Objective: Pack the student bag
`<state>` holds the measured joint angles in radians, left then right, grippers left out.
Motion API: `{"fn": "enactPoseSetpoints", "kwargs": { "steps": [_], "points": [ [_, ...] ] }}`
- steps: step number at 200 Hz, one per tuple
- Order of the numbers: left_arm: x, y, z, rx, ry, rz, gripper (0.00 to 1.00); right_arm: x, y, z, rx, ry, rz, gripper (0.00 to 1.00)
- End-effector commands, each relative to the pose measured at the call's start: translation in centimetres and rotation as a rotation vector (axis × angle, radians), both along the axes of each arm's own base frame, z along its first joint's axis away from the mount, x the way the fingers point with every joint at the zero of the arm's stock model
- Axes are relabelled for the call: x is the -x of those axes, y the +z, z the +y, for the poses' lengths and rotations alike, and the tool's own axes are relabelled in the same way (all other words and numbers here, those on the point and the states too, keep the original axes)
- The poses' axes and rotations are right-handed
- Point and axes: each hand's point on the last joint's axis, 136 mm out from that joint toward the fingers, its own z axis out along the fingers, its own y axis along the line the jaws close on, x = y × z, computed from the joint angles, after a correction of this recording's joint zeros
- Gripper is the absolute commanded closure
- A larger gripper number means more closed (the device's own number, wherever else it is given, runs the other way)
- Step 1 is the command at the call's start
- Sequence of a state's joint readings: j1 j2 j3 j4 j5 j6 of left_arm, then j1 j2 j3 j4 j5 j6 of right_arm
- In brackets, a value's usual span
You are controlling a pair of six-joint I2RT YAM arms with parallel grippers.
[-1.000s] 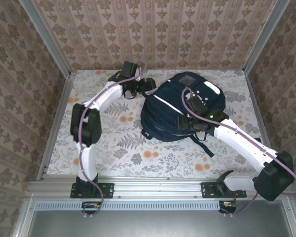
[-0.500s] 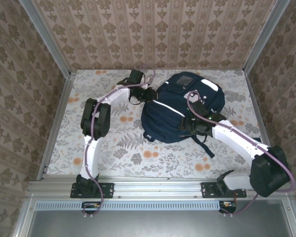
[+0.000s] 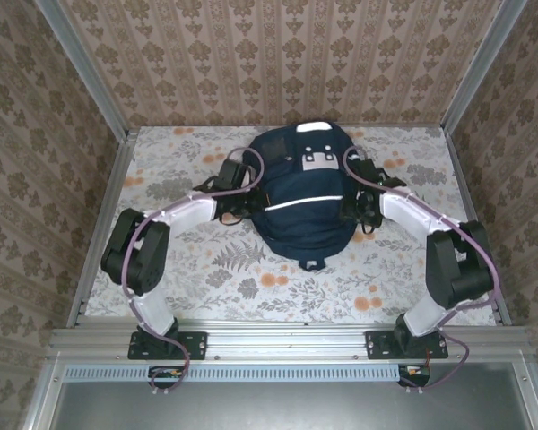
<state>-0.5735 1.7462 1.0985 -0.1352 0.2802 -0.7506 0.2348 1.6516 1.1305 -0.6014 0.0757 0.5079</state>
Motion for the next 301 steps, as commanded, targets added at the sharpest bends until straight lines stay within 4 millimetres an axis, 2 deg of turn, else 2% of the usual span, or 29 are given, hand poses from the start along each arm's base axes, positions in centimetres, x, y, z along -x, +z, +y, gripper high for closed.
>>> {"fn": "enactPoseSetpoints", "kwargs": {
  "steps": [1, 10, 30, 55, 84, 110, 127, 141, 147, 176, 200, 222, 240, 301],
  "points": [
    [7.5, -0.6, -4.7, 0.028, -0.15, 0.109, 0.87, -5.2, 1.4, 0.8, -0.022, 0.036, -0.122, 0.33],
    [8.6, 0.0, -5.8, 0.026, -0.168, 0.096, 0.8, -6.1, 1.6, 0.4, -0.017, 0.03, -0.123, 0.33],
    [10.0, 1.3, -7.0, -0.007, -0.193, 0.069, 0.5, -7.4, 2.5, -0.6, -0.007, 0.018, -0.138, 0.33],
    [10.1, 3.0, -6.5, -0.029, -0.181, 0.04, 0.41, -7.7, 4.6, -1.1, 0.001, 0.015, -0.185, 0.33],
    [9.8, 4.1, -3.7, -0.056, -0.135, 0.034, 0.41, -5.8, 6.5, -0.2, -0.058, 0.027, -0.219, 0.33],
    [8.9, 3.4, -0.9, -0.058, -0.074, 0.056, 0.41, -3.1, 7.8, 1.3, -0.074, 0.057, -0.248, 0.33],
    [8.5, 3.4, 0.4, -0.041, -0.046, 0.059, 0.41, -0.9, 8.2, 2.4, -0.088, 0.07, -0.259, 0.33],
    [8.4, 2.9, 1.4, -0.047, -0.006, 0.083, 0.41, 1.0, 7.7, 3.7, -0.09, 0.088, -0.252, 0.33],
    [8.5, 2.4, 1.8, -0.042, 0.017, 0.1, 0.42, 1.9, 8.4, 4.3, -0.098, 0.098, -0.276, 0.33],
    [8.7, -0.1, 3.6, -0.007, 0.118, 0.176, 0.42, 5.5, 7.3, 7.3, -0.127, 0.127, -0.277, 0.35],
    [7.7, -1.0, 4.4, 0.055, 0.167, 0.186, 0.41, 7.9, 6.0, 9.9, -0.136, 0.159, -0.284, 0.37],
    [6.9, -1.7, 3.9, 0.124, 0.188, 0.208, 0.36, 9.1, 5.4, 11.7, -0.119, 0.181, -0.288, 0.37],
    [6.8, -2.1, 3.1, 0.169, 0.208, 0.229, 0.36, 9.5, 5.4, 12.5, -0.099, 0.194, -0.285, 0.37],
    [8.0, -5.3, 4.6, 0.084, 0.345, 0.315, 0.36, 9.8, 6.4, 13.5, -0.091, 0.215, -0.307, 0.37]
  ]
}}
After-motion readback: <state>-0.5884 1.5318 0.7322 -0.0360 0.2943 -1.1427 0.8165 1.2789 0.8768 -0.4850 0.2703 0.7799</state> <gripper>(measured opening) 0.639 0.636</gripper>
